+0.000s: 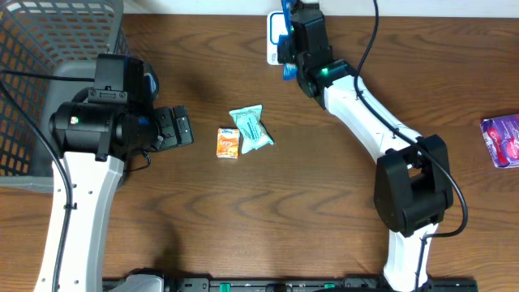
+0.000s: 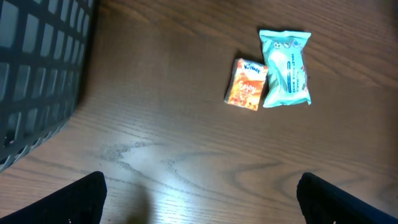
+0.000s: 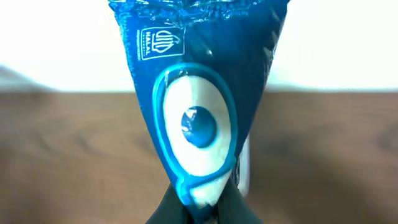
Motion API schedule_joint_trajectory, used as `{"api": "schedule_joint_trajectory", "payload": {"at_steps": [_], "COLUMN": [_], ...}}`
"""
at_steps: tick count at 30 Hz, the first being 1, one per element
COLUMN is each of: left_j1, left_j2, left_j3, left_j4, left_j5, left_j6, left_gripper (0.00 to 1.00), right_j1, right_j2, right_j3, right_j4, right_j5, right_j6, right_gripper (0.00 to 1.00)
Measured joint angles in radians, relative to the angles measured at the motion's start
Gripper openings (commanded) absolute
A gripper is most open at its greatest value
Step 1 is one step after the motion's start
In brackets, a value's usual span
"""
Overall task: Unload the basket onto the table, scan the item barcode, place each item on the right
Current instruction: 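Lift the Oreo packet and hold it in front of the scanner, then carry the Oreo packet to the table's right edge and drop it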
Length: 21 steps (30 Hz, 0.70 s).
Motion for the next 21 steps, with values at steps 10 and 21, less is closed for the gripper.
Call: {"api": "schedule_joint_trajectory", "payload": {"at_steps": [10, 21], "left_j1": [0.0, 0.0], "left_j2": [0.0, 0.0], "left_j3": [0.0, 0.0], "left_j4": [0.0, 0.0], "left_j5": [0.0, 0.0], "left_j6": [0.0, 0.0], "left_gripper": [0.98, 0.98], "right_j1": [0.0, -0.004], "right_j2": [0.086, 0.138], "right_j3": [0.006, 0.006], "right_j4": [0.301, 0.362], "right_j5": [0.0, 0.026], "right_j6": [0.014, 0.014], "right_gripper": [0.01, 0.01]}}
